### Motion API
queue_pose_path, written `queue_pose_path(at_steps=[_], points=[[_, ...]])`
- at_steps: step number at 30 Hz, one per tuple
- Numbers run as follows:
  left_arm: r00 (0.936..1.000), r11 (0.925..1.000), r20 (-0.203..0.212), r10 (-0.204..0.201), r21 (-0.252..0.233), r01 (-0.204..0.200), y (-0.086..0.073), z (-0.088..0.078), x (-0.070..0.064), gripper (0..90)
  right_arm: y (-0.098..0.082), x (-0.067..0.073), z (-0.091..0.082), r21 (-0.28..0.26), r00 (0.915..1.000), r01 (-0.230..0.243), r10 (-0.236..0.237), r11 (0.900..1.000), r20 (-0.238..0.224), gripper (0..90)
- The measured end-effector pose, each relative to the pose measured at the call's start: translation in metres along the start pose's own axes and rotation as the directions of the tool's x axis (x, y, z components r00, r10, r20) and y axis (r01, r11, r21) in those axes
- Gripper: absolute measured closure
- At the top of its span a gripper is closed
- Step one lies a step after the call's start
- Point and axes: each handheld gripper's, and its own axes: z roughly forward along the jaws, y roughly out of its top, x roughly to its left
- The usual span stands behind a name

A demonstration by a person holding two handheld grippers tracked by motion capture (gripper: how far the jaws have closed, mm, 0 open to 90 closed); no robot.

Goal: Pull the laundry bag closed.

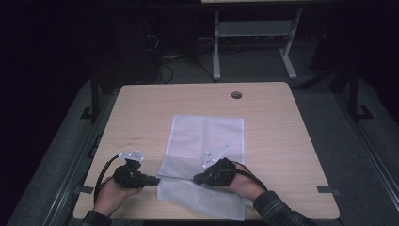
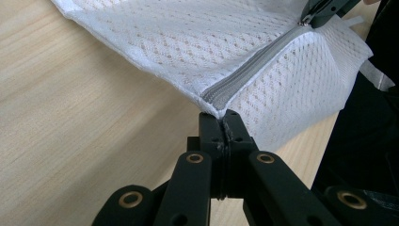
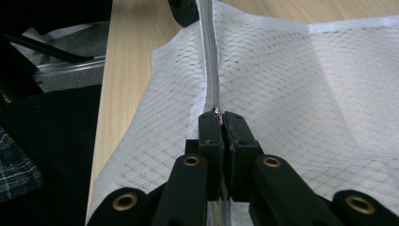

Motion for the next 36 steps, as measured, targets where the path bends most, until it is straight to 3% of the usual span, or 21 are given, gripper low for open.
queue_pose_path(at_steps=[36], points=[[0.9991,0.9994,-0.024,-0.034,-0.007,0.034,-0.003,-0.004,0.005,89.1,-0.014,0.0,-0.019,0.012,0.9995,-0.02,0.02,1.0,0.025,86.4]])
